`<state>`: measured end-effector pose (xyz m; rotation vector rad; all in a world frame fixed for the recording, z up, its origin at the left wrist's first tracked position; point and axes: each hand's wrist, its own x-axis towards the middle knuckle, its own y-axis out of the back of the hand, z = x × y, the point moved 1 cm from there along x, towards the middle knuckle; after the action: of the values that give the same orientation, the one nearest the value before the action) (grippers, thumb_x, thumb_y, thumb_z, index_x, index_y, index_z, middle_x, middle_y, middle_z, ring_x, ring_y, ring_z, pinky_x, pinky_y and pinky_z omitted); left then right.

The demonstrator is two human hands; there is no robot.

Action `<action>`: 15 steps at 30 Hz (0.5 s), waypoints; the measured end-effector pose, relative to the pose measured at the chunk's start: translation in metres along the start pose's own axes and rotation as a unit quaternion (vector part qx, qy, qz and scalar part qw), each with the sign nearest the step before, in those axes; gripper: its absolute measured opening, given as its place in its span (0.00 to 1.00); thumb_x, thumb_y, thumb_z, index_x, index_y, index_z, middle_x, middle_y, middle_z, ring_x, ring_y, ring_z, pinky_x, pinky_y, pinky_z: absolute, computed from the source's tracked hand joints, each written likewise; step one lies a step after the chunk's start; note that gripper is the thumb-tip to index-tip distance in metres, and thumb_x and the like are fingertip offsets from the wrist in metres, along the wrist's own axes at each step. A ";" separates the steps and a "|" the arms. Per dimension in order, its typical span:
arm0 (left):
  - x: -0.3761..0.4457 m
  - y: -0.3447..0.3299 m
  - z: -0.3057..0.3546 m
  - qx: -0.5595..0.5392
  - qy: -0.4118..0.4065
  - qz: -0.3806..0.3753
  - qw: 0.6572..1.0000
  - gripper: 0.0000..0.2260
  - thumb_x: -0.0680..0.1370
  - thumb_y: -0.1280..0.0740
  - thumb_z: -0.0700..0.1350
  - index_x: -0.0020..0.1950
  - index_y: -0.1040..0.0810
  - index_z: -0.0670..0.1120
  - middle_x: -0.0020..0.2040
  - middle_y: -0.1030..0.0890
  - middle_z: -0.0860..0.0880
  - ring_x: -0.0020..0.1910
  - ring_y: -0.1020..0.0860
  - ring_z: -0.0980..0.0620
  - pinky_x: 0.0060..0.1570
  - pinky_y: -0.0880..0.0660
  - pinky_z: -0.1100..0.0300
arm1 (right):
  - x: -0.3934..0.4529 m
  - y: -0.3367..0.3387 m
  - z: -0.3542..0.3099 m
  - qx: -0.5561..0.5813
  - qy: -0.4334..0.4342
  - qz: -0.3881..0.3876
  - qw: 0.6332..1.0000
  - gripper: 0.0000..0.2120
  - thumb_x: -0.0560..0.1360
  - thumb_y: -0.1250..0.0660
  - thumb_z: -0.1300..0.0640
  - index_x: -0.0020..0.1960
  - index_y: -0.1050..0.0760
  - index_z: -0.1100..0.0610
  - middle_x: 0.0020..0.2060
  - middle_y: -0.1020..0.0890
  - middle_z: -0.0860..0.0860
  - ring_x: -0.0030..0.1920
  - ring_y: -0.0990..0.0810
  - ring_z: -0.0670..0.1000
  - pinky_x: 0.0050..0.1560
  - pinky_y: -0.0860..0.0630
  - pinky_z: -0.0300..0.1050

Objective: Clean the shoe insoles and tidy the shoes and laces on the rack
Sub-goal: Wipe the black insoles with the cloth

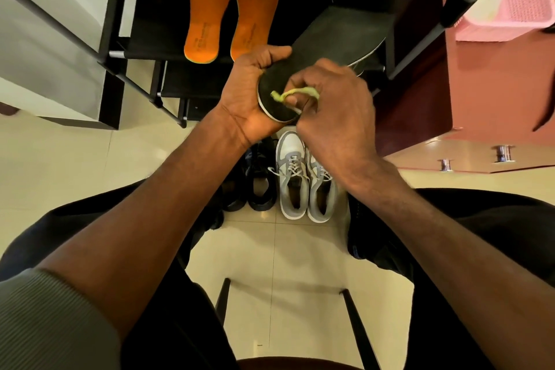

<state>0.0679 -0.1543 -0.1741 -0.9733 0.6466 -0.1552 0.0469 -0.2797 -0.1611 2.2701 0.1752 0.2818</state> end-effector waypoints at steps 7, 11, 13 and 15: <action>0.002 -0.006 -0.009 -0.003 0.029 -0.014 0.999 0.13 0.84 0.45 0.44 0.53 0.25 0.37 0.43 0.24 0.42 0.40 0.28 0.49 0.46 0.28 0.56 | 0.015 0.009 0.021 -0.053 0.014 0.032 0.998 0.09 0.74 0.29 0.62 0.50 0.14 0.51 0.44 0.18 0.47 0.49 0.27 0.54 0.43 0.29 0.49; 0.000 0.006 -0.001 0.012 0.003 0.035 0.999 0.22 0.85 0.45 0.45 0.40 0.18 0.37 0.35 0.21 0.44 0.29 0.25 0.51 0.28 0.34 0.63 | -0.002 -0.001 0.002 0.051 0.074 -0.028 0.996 0.11 0.72 0.32 0.64 0.48 0.14 0.53 0.41 0.19 0.46 0.46 0.29 0.52 0.41 0.27 0.48; -0.001 0.007 0.002 0.026 -0.025 0.061 0.998 0.23 0.85 0.44 0.44 0.39 0.16 0.37 0.37 0.18 0.42 0.31 0.20 0.48 0.27 0.28 0.63 | -0.011 -0.007 -0.005 0.063 0.096 -0.059 0.992 0.13 0.71 0.30 0.67 0.50 0.14 0.53 0.42 0.20 0.44 0.47 0.29 0.51 0.40 0.23 0.53; -0.003 0.002 0.004 0.017 -0.040 0.067 0.997 0.17 0.84 0.42 0.43 0.45 0.18 0.36 0.41 0.18 0.40 0.33 0.18 0.46 0.30 0.22 0.62 | -0.017 -0.010 -0.009 0.041 0.109 -0.033 0.993 0.15 0.70 0.28 0.69 0.50 0.14 0.53 0.43 0.20 0.44 0.46 0.28 0.52 0.39 0.23 0.55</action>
<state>0.0677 -0.1488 -0.1733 -0.8959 0.6325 -0.0079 0.0279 -0.2700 -0.1652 2.3054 0.3807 0.4965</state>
